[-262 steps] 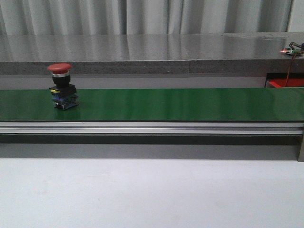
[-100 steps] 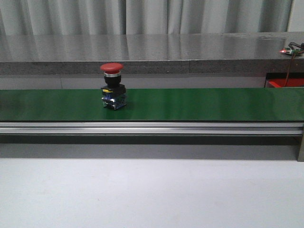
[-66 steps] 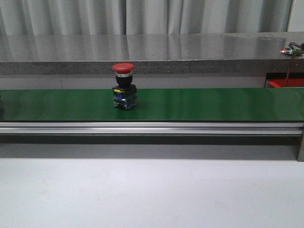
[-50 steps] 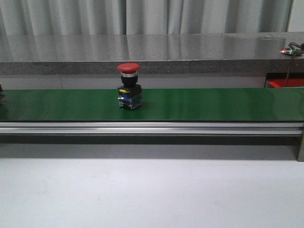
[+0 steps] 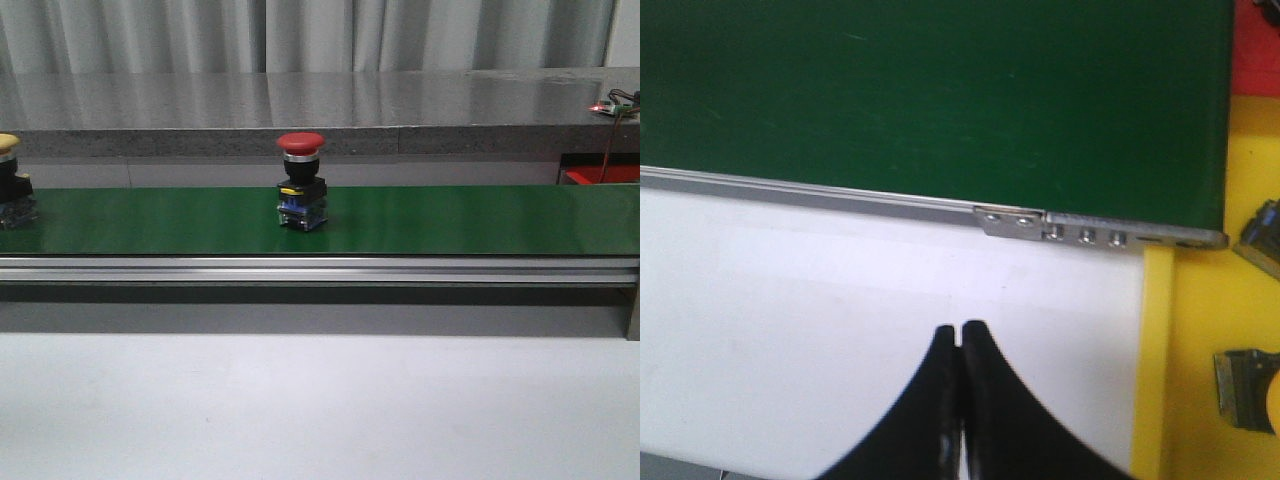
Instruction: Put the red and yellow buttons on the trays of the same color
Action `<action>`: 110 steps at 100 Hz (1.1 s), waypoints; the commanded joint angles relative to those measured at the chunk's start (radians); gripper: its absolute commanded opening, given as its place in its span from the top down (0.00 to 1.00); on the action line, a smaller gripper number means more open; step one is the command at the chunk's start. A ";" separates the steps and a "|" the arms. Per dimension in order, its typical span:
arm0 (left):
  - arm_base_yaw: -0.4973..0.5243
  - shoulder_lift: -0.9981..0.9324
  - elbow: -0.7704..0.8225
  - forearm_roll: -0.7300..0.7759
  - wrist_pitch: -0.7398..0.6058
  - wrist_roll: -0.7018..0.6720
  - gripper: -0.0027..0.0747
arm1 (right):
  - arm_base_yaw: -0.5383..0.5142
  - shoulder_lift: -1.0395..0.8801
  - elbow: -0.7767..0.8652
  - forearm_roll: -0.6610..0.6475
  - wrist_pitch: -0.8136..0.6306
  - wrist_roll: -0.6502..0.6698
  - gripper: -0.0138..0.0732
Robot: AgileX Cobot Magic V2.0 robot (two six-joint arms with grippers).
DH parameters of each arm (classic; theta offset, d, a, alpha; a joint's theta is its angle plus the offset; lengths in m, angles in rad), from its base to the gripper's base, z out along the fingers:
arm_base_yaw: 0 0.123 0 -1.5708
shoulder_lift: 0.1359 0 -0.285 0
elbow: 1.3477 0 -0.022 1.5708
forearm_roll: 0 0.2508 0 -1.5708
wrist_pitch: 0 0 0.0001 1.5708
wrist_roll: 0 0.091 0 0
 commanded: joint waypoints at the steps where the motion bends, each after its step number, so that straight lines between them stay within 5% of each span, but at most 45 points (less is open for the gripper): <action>1: -0.019 -0.036 -0.012 -0.022 -0.057 -0.001 0.99 | 0.021 -0.012 -0.062 0.033 -0.034 -0.033 0.93; 51: -0.061 -0.041 0.013 -0.022 -0.066 -0.001 0.99 | 0.230 0.242 -0.448 0.044 0.103 -0.035 0.89; 60: -0.061 -0.041 0.013 -0.022 -0.066 -0.001 0.99 | 0.257 0.315 -0.519 0.044 0.133 -0.043 0.75; 82: -0.061 -0.041 0.013 -0.022 -0.066 -0.001 0.99 | 0.307 0.482 -0.664 0.044 0.150 -0.048 0.20; 110: -0.061 -0.041 0.013 -0.022 -0.079 -0.001 0.99 | 0.386 0.644 -0.852 0.041 0.234 -0.048 0.17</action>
